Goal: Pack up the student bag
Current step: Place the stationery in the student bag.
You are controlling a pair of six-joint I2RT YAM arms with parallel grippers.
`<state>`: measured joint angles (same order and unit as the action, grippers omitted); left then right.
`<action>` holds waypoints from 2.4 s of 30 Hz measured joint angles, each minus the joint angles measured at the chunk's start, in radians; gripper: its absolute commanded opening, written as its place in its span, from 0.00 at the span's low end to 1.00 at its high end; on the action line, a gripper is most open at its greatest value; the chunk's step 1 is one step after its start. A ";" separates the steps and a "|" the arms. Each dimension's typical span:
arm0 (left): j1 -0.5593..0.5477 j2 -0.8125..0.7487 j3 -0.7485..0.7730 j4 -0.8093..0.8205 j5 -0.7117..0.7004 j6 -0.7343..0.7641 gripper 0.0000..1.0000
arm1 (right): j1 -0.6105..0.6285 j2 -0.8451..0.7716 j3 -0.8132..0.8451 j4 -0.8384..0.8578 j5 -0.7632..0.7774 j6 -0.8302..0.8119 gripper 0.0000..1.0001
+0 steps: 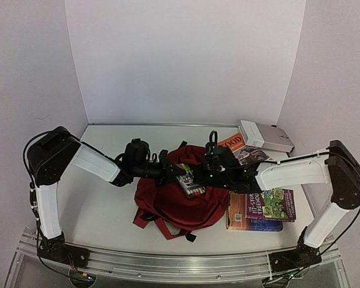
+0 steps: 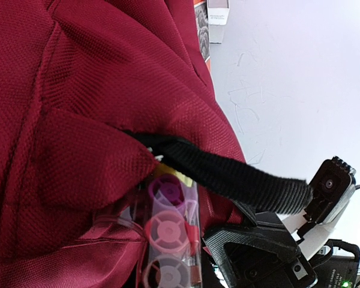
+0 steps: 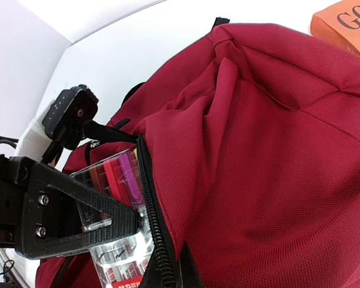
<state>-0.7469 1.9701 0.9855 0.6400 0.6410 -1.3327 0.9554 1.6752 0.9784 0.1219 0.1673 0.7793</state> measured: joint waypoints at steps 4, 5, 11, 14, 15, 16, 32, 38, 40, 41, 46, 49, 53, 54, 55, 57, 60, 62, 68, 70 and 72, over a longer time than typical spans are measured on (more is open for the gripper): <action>-0.010 0.009 0.013 -0.001 -0.018 -0.003 0.00 | 0.000 0.000 0.000 -0.001 0.000 0.000 0.00; -0.012 0.014 0.016 0.000 -0.021 -0.002 0.00 | 0.000 0.000 0.000 -0.002 0.000 0.000 0.00; -0.023 0.029 0.018 0.019 -0.056 -0.001 0.01 | 0.003 0.018 0.001 -0.002 0.000 -0.001 0.00; -0.028 0.029 0.018 0.022 -0.075 0.000 0.11 | 0.005 0.025 0.002 0.002 0.000 -0.001 0.00; -0.028 0.029 0.018 0.018 -0.077 0.002 0.16 | 0.005 0.025 0.002 0.003 0.000 -0.001 0.00; -0.028 0.029 0.018 0.013 -0.077 0.005 0.21 | 0.005 0.025 0.002 0.003 0.000 -0.001 0.00; -0.041 -0.003 -0.043 -0.050 -0.154 0.046 0.63 | 0.049 0.025 0.013 0.020 -0.065 -0.006 0.00; -0.059 -0.094 -0.102 -0.116 -0.180 0.080 0.70 | 0.057 0.025 0.019 0.020 -0.070 -0.016 0.00; -0.062 -0.124 -0.127 -0.129 -0.181 0.087 0.72 | 0.060 0.025 0.021 0.021 -0.072 -0.016 0.00; -0.063 -0.133 -0.136 -0.134 -0.181 0.089 0.73 | 0.061 0.025 0.021 0.021 -0.075 -0.017 0.00; -0.070 -0.161 -0.160 -0.171 -0.174 0.102 0.76 | 0.064 0.024 0.022 0.021 -0.078 -0.019 0.00; -0.079 -0.181 -0.161 -0.219 -0.172 0.108 0.77 | 0.064 0.024 0.022 0.020 -0.078 -0.020 0.00; -0.093 -0.233 -0.163 -0.302 -0.174 0.128 0.72 | 0.064 0.024 0.022 0.020 -0.077 -0.023 0.00; -0.096 -0.245 -0.167 -0.312 -0.175 0.130 0.69 | 0.064 0.024 0.022 0.020 -0.077 -0.023 0.00; -0.099 -0.262 -0.174 -0.322 -0.175 0.132 0.67 | 0.064 0.024 0.023 0.020 -0.077 -0.023 0.00; -0.104 -0.289 -0.188 -0.334 -0.175 0.133 0.59 | 0.064 0.024 0.024 0.020 -0.077 -0.024 0.00; -0.113 -0.306 -0.199 -0.344 -0.177 0.128 0.46 | 0.064 0.024 0.025 0.020 -0.077 -0.024 0.00; -0.120 -0.306 -0.201 -0.346 -0.178 0.130 0.31 | 0.064 0.024 0.025 0.020 -0.077 -0.024 0.00; -0.128 -0.306 -0.211 -0.326 -0.195 0.101 0.01 | 0.064 0.023 0.026 0.020 -0.077 -0.024 0.00; -0.129 -0.306 -0.230 -0.297 -0.208 0.081 0.00 | 0.064 0.021 0.026 0.019 -0.076 -0.024 0.00; -0.130 -0.306 -0.251 -0.260 -0.225 0.056 0.00 | 0.064 0.021 0.026 0.019 -0.075 -0.024 0.00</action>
<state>-0.8764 1.6642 0.7349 0.3802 0.4158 -1.2762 1.0199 1.6958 1.0042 0.1413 0.0924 0.7551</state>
